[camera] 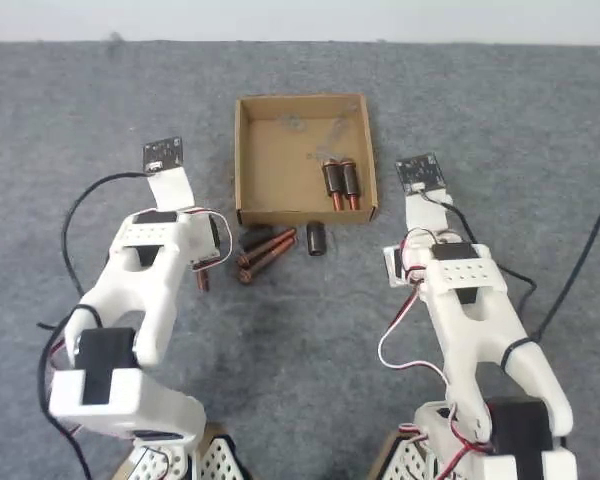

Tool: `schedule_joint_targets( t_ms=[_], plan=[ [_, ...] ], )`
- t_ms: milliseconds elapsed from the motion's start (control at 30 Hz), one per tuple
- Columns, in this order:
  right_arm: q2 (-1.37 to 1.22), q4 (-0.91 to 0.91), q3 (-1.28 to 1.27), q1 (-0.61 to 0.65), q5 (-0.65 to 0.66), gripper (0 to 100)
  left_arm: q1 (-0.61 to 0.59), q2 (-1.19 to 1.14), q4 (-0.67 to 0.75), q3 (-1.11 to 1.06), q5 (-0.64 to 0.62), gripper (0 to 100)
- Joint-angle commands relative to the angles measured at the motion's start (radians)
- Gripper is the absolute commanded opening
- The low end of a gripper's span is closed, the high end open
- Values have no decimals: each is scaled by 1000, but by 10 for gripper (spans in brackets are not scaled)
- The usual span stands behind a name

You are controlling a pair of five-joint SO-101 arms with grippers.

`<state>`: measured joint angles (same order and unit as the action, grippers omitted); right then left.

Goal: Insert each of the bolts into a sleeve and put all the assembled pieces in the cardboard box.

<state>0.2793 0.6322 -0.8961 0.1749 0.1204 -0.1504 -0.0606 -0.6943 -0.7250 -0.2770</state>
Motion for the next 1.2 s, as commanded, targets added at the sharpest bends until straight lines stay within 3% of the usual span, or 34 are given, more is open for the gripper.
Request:
schedule_joint_targets(
  t_ms=[0, 600, 933, 1167],
  plan=[
    [54, -131, 37, 47, 21, 6, -3, 66, 48, -2, 11, 10],
    [38, -823, 32, 102, 21, 6, -5, 66, 54, -2, 12, 10],
    [-334, -1443, 32, 124, 23, 6, -5, 66, 72, -4, 12, 10],
    [-464, -1636, -3, 124, 18, 6, -5, 66, 118, -24, 12, 10]
  ],
)
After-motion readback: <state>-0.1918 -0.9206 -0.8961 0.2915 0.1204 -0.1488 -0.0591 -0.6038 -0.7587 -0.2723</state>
